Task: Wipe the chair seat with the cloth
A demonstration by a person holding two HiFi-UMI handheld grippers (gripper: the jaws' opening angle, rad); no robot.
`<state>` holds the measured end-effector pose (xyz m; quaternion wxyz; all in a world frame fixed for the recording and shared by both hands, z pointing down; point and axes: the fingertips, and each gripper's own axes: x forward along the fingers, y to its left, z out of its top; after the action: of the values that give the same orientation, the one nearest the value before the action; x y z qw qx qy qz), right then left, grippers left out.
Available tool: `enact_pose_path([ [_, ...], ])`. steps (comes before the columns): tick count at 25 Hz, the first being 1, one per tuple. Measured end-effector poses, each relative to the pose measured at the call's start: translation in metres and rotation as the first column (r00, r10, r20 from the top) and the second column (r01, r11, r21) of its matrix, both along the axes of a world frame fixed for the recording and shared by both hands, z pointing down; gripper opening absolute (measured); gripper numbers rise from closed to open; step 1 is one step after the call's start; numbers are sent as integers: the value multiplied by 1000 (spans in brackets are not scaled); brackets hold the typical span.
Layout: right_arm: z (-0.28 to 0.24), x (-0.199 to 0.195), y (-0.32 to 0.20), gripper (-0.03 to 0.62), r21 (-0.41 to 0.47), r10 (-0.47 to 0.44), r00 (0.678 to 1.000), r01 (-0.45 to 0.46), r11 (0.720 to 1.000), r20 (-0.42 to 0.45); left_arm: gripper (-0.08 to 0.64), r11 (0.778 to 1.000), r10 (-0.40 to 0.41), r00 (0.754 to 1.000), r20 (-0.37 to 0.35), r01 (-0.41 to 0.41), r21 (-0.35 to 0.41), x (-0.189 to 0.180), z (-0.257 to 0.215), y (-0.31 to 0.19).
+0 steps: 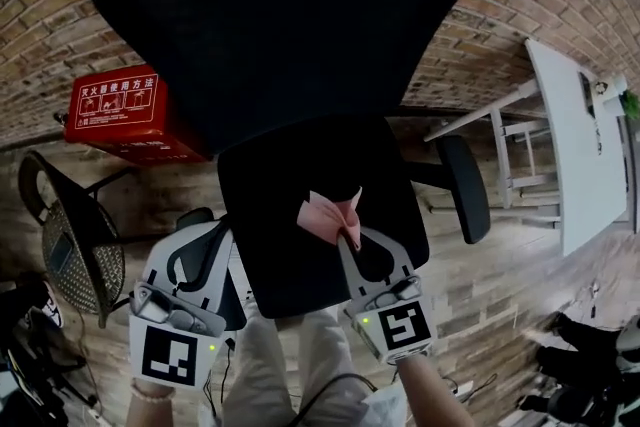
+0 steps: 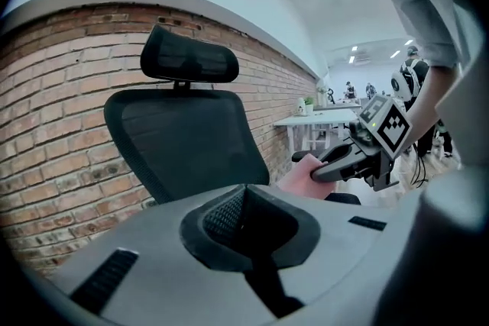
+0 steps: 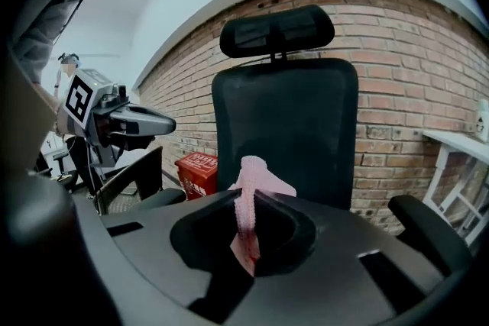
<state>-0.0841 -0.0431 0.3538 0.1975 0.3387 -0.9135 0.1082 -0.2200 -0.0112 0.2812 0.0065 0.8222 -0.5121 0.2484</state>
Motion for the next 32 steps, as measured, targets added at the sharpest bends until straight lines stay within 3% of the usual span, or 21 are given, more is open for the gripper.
enact_pose_path([
  [15,120,-129,1,58,-74,-207,978,207,976,13,18,989,-146,989,-32,145,-40,-80,70,2],
  [27,197,-206,-17,58,-128,-321,945,326,937,60,18,964,-256,965,-55,251,-90,-109,107,-7],
  [32,226,-220,-24,58,-150,-354,934,357,922,46,18,954,-290,954,-73,282,-102,-112,115,-11],
])
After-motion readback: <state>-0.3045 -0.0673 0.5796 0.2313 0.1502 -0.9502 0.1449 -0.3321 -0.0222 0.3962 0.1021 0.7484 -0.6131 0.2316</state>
